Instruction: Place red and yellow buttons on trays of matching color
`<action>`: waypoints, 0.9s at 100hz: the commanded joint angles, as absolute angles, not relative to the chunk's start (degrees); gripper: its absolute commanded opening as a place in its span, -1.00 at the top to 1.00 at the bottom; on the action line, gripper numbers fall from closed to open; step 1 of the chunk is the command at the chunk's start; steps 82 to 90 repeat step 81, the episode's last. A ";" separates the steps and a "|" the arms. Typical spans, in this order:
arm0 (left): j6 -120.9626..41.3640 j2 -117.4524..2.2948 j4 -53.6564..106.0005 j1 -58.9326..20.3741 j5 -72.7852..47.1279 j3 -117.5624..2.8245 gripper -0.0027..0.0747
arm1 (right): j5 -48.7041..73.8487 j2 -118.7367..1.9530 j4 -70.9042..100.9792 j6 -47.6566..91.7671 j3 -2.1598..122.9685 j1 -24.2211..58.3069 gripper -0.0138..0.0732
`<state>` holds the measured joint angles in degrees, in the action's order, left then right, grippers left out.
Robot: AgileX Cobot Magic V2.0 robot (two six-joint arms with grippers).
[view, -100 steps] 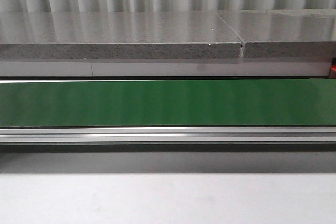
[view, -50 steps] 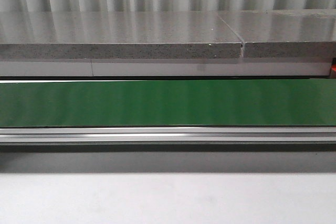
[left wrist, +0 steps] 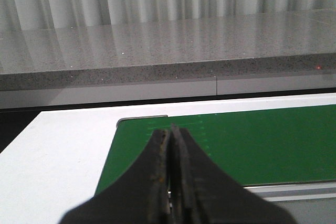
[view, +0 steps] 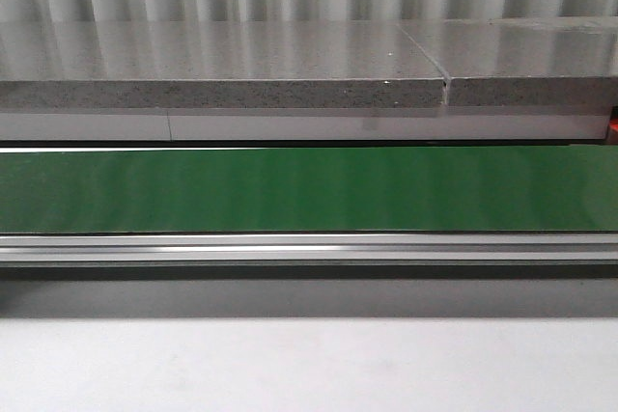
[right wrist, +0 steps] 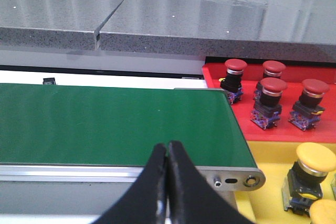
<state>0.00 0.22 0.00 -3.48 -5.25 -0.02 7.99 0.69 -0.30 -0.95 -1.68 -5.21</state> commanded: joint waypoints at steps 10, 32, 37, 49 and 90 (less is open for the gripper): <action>0.34 2.30 0.00 -3.73 -0.42 2.64 0.98 | 3.45 1.49 -0.86 -0.84 -1.30 -5.16 0.84; 0.34 2.30 0.88 -3.73 -0.42 2.64 0.98 | 3.45 1.49 -0.86 -0.84 -1.30 -5.16 0.84; 0.34 2.30 0.88 -3.73 -0.42 2.64 0.98 | 3.45 1.49 -0.86 -0.84 -1.30 -5.16 0.84; 0.34 2.30 0.88 -3.73 -0.42 2.64 0.98 | 3.45 1.49 -0.86 -0.84 -1.30 -5.16 0.84; 0.34 2.30 0.88 -3.73 -0.42 2.64 0.98 | 3.45 1.49 -0.86 -0.84 -1.30 -5.16 0.84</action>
